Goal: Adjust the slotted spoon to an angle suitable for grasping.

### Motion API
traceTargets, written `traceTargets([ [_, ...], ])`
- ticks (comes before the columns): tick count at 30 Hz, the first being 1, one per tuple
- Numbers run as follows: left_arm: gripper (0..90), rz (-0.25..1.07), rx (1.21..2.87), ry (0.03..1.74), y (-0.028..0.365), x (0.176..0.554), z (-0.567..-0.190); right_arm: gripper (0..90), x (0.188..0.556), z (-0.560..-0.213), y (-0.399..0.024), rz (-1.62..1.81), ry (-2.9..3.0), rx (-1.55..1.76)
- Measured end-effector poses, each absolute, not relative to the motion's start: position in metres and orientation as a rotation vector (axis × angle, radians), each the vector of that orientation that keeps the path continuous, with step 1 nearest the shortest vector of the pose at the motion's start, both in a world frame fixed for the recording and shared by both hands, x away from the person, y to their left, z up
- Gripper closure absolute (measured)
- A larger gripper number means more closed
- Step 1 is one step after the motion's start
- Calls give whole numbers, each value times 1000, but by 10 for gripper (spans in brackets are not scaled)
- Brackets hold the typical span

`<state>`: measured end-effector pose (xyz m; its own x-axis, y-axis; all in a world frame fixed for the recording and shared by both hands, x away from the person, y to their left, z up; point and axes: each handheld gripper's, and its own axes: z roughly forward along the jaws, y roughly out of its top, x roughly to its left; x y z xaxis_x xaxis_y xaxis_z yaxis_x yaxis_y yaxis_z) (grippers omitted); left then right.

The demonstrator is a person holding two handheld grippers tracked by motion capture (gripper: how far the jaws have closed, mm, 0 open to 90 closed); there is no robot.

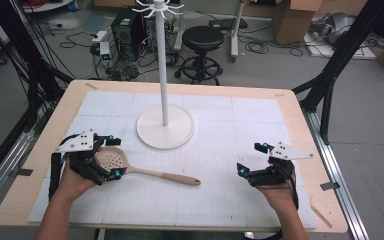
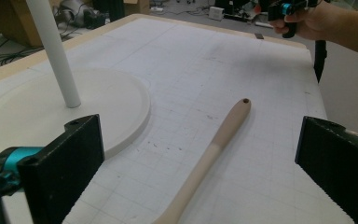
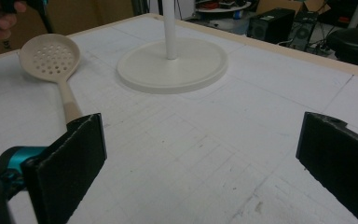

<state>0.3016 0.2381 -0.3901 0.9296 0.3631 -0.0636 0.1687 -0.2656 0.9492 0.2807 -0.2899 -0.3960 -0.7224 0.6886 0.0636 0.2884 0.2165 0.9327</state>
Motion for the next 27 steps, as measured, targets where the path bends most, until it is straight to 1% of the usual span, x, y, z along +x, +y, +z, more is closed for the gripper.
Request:
traceTargets([
  [18, 17, 199, 1862, 366, 227, 304, -389, 5, 276, -397, -298, 1507, 2123, 928],
  [27, 17, 189, 1929, 349, 210, 306, -391, 5, 277, -399, -297, 1493, 2132, 923],
])
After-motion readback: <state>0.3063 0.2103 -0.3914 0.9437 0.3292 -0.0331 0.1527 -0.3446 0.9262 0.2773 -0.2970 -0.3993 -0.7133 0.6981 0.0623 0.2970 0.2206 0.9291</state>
